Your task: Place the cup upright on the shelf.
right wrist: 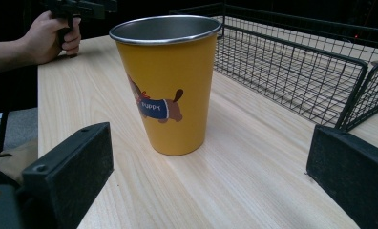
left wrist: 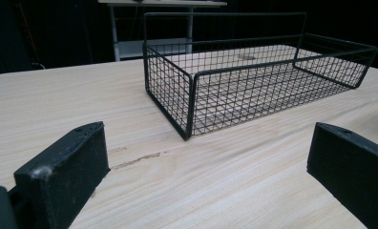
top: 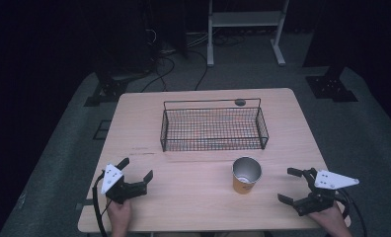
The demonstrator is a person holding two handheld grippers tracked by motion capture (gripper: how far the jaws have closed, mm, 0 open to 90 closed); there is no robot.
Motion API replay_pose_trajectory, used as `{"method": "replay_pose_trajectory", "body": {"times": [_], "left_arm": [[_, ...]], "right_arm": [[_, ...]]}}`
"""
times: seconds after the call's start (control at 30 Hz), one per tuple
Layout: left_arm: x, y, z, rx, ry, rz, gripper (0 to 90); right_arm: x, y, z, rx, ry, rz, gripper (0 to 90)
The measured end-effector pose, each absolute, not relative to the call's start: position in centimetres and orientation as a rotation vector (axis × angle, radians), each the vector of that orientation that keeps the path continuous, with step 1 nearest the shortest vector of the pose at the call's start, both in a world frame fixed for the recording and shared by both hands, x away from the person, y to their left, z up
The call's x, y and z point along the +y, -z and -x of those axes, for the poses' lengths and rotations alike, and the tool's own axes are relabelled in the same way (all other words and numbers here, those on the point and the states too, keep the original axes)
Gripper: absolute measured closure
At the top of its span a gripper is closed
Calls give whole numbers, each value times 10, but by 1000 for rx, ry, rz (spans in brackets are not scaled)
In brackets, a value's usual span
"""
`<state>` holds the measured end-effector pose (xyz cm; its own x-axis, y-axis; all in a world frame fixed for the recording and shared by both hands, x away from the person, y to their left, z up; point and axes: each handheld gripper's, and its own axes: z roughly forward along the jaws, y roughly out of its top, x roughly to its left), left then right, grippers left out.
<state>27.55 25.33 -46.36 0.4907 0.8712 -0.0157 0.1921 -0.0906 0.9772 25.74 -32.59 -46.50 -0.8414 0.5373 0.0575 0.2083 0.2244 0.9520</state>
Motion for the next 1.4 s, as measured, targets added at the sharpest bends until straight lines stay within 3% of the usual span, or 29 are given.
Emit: {"method": "replay_pose_trajectory", "body": {"times": [1.4], "left_arm": [[253, 463, -275, 927, -742, -1589, 0]], "right_arm": [[-265, 455, -276, 2293, -1650, -658, 0]]}}
